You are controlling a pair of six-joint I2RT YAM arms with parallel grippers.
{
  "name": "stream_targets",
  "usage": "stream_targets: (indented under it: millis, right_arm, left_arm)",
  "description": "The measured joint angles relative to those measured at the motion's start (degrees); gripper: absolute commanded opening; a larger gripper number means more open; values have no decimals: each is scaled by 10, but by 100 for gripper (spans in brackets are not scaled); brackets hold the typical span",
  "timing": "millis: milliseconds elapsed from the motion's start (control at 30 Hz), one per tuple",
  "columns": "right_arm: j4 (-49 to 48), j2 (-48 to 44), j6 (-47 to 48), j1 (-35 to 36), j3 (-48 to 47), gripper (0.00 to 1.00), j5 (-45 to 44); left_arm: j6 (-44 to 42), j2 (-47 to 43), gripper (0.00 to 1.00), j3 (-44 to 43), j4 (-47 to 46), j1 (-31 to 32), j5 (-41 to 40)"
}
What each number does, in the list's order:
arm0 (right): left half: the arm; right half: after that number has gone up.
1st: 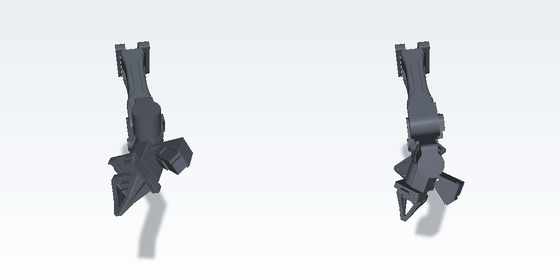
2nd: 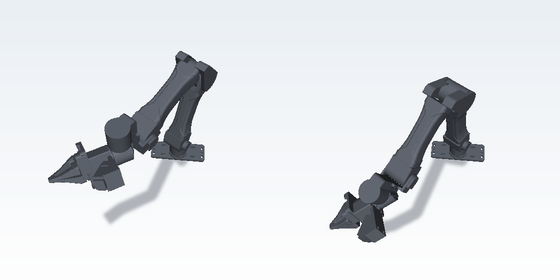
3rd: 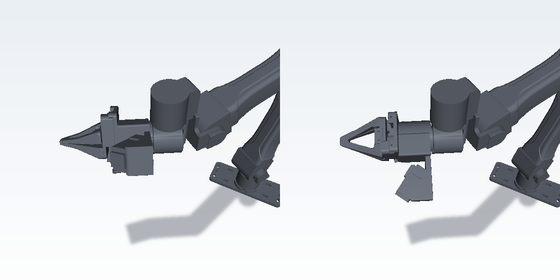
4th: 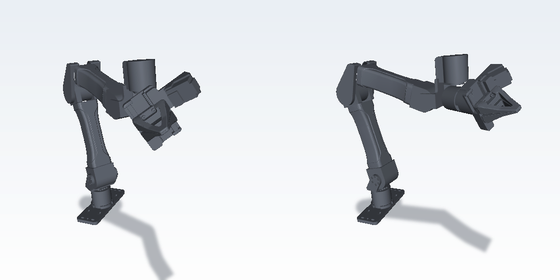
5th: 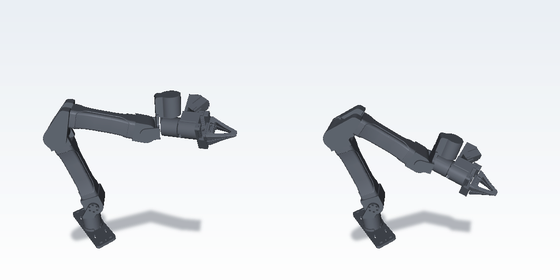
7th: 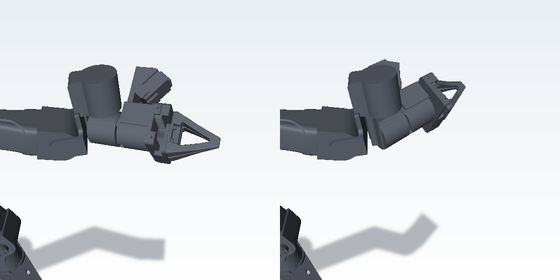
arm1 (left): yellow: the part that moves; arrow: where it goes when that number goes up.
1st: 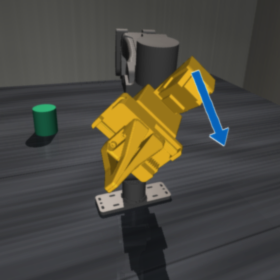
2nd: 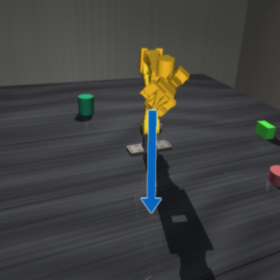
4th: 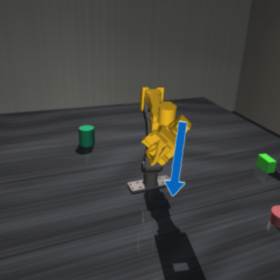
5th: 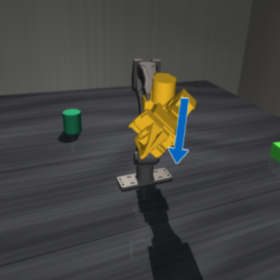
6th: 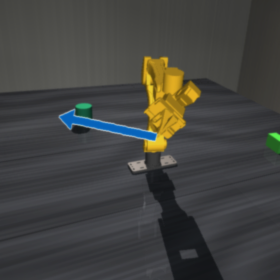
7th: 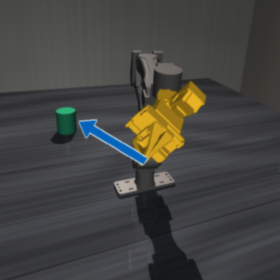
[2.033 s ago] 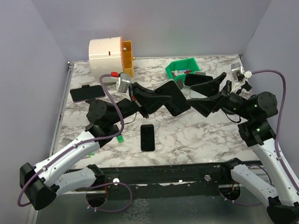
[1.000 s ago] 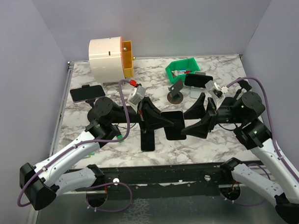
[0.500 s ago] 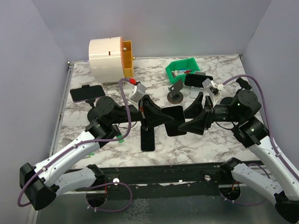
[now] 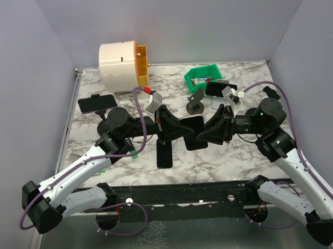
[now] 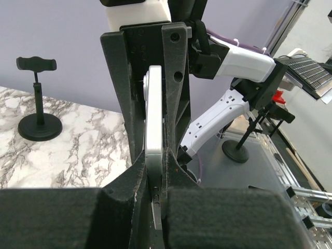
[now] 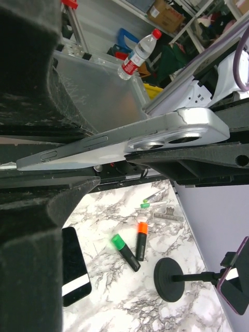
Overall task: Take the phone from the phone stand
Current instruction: Remove the phone from the phone stand, then place the phone at the center of the board.
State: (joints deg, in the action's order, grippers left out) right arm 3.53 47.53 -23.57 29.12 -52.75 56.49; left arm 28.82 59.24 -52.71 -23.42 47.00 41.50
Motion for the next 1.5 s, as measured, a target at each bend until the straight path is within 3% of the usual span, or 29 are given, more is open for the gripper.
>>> stream_targets:
  millis: [233,300,433,667,733,767,800,1133,1267,1500]
  right_arm:
    - [-19,-2,-10,1,14,10,10]
    - [-30,-5,-8,1,21,2,13]
    - [-48,-14,-19,1,38,0,15]
    - [-49,-32,-36,1,56,0,5]
    - [-54,-47,-41,1,60,0,-5]
    - [-57,-55,-45,1,61,0,-12]
    - [-61,-64,-49,1,63,0,-19]
    - [-33,-103,-42,2,73,0,-186]
    - [2,-57,-38,2,87,0,-242]
    - [3,58,-69,3,177,0,-256]
  left_arm:
    - [-5,0,3,4,8,0,-1]
    - [1,0,16,5,10,0,-2]
    - [-3,0,47,8,10,0,-7]
    - [-29,-19,69,13,15,0,-32]
    - [-40,-26,80,13,28,0,-45]
    - [-49,-33,93,15,38,0,-57]
    - [-56,-39,98,17,47,0,-67]
    - [-124,-150,99,65,133,0,-289]
    - [-163,-171,99,76,143,0,-355]
    - [-233,-160,99,77,155,0,-437]
